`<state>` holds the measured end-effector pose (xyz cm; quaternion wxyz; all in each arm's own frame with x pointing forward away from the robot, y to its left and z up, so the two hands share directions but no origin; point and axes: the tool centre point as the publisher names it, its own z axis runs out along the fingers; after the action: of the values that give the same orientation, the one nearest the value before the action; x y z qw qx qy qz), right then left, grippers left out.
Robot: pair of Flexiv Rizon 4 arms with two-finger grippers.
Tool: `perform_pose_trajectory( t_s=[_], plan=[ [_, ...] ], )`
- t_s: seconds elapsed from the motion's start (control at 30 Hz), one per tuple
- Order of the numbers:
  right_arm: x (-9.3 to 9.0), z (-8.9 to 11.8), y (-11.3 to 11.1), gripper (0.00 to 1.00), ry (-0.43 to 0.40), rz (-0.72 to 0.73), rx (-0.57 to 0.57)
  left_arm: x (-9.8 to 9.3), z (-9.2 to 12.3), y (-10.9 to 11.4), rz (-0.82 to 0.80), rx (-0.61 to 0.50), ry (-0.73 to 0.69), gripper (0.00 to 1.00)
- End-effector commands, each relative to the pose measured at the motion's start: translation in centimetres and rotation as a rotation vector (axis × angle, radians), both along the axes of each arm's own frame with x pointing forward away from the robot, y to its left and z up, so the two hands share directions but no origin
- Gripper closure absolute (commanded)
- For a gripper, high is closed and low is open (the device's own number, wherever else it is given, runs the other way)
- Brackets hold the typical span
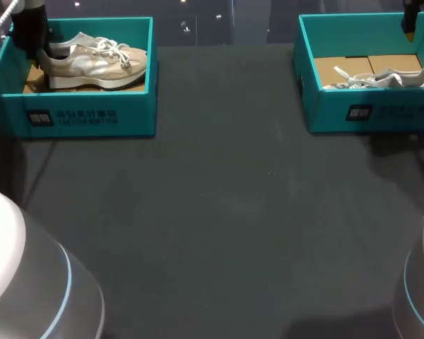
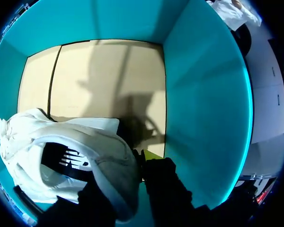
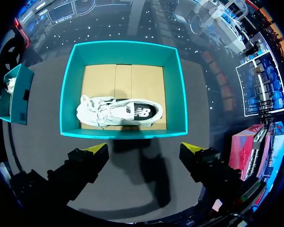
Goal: Take the shoe out of the shoebox, open the shoe tongue, remove and reinsert the insole, then place the shoe into the shoebox
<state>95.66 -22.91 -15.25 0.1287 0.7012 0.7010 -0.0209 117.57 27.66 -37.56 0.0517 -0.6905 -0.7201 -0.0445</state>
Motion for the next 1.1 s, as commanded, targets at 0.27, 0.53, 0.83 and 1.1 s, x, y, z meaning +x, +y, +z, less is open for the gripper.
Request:
perform_pose_trajectory(
  t_s=[0.27, 0.53, 0.83, 1.1],
  plan=[
    [0.0, 0.0, 0.0, 0.0, 0.001, 0.0, 0.001, 0.5, 2.7, 0.6, 0.005, -0.024, -0.016, 1.0],
    [0.0, 0.0, 0.0, 0.0, 0.001, 0.0, 0.001, 1.1, 6.8, 1.2, 0.01, -0.05, -0.021, 1.0],
    [0.0, 0.0, 0.0, 0.0, 0.001, 0.0, 0.001, 0.5, 11.7, 1.6, 0.024, -0.037, -0.081, 1.0],
    [0.0, 0.0, 0.0, 0.0, 0.001, 0.0, 0.001, 0.5, 11.7, 1.6, 0.024, -0.037, -0.081, 1.0]
  ],
)
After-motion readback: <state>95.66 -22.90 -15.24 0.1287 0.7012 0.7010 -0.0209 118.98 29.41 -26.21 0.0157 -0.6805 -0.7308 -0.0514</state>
